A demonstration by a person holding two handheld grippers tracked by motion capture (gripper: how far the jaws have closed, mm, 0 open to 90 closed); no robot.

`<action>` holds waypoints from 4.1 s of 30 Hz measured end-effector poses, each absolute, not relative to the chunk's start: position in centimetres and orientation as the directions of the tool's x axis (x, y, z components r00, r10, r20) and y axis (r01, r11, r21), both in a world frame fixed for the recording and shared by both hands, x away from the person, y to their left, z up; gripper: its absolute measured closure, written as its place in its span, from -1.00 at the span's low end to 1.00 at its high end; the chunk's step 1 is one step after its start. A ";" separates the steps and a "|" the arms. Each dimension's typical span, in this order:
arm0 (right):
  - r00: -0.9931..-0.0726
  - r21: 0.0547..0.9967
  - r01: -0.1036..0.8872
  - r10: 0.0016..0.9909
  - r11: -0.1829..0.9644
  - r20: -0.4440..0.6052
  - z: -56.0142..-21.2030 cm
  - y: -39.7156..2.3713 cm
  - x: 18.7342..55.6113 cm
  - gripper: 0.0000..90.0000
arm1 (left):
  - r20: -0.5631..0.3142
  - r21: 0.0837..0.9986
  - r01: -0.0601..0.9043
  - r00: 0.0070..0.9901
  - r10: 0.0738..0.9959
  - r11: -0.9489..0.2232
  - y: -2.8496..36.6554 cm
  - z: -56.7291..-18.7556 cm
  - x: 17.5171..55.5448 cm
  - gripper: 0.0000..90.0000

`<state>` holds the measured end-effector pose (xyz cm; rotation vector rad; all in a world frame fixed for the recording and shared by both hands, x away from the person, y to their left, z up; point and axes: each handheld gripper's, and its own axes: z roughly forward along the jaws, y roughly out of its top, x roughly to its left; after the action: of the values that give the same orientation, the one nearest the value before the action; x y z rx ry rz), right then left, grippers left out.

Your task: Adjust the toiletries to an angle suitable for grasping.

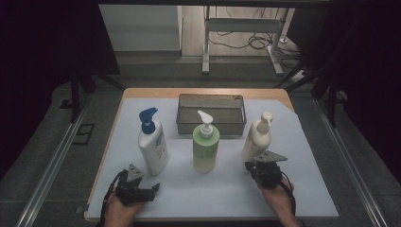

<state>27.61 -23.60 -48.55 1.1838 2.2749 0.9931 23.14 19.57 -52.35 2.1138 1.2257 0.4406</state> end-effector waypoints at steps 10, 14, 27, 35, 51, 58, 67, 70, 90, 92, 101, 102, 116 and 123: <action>-0.542 0.735 0.561 0.840 0.381 -0.022 -48.6 -25.4 27.5 0.99 | -0.032 0.678 0.644 0.507 0.861 -0.354 19.6 -52.4 23.1 -0.74; -0.521 0.733 0.572 0.853 0.367 -0.021 -48.6 -26.7 27.5 0.99 | -0.032 0.678 0.644 0.507 0.861 -0.354 19.6 -52.4 23.2 -0.74; -0.492 0.737 0.587 0.871 0.336 -0.005 -49.0 -29.0 28.0 0.93 | -0.032 0.678 0.644 0.507 0.861 -0.354 19.6 -52.4 23.2 -0.74; -0.535 0.747 0.570 0.845 0.343 0.020 -48.0 -28.5 27.1 0.80 | -0.032 0.678 0.644 0.507 0.861 -0.354 19.6 -52.4 23.2 -0.74; -0.537 0.746 0.571 0.843 0.342 0.025 -45.5 -29.9 26.0 0.26 | -0.032 0.678 0.644 0.508 0.861 -0.354 19.6 -52.4 23.1 -0.74; -0.506 0.749 0.580 0.862 0.320 0.023 -44.5 -30.8 26.3 0.00 | -0.033 0.678 0.644 0.507 0.861 -0.354 19.6 -52.4 23.1 -0.74; -0.501 0.754 0.578 0.865 0.313 0.024 -43.6 -31.0 27.2 -0.18 | -0.033 0.679 0.644 0.507 0.861 -0.353 19.6 -52.4 23.1 -0.74; -0.500 0.752 0.577 0.866 0.319 0.016 -43.4 -31.0 27.7 -0.26 | -0.033 0.679 0.644 0.507 0.861 -0.353 19.6 -52.4 23.1 -0.74; -0.526 0.748 0.572 0.850 0.337 0.020 -42.6 -29.4 31.7 -0.57 | -0.034 0.679 0.644 0.507 0.861 -0.353 19.6 -52.4 23.2 -0.74; -0.527 0.750 0.574 0.849 0.329 0.031 -42.5 -29.3 32.3 -0.56 | -0.034 0.679 0.644 0.507 0.861 -0.352 19.6 -52.4 23.2 -0.74; -0.525 0.751 0.575 0.850 0.325 0.034 -42.2 -28.7 33.3 -0.47 | -0.034 0.679 0.644 0.507 0.861 -0.353 19.6 -52.4 23.2 -0.74; -0.525 0.750 0.575 0.851 0.325 0.034 -42.2 -28.6 33.4 -0.45 | -0.034 0.679 0.644 0.507 0.861 -0.353 19.6 -52.4 23.2 -0.74; -0.534 0.733 0.581 0.845 0.354 0.015 -41.8 -28.5 33.8 -0.19 | -0.034 0.679 0.644 0.507 0.861 -0.353 19.6 -52.4 23.2 -0.74; -0.536 0.731 0.579 0.844 0.362 0.007 -41.0 -28.1 33.5 -0.18 | -0.033 0.678 0.644 0.507 0.861 -0.353 19.6 -52.4 23.2 -0.74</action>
<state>33.51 -28.14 -41.04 1.2450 2.2585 0.9867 23.16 19.58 -52.36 2.1124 1.2257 0.4388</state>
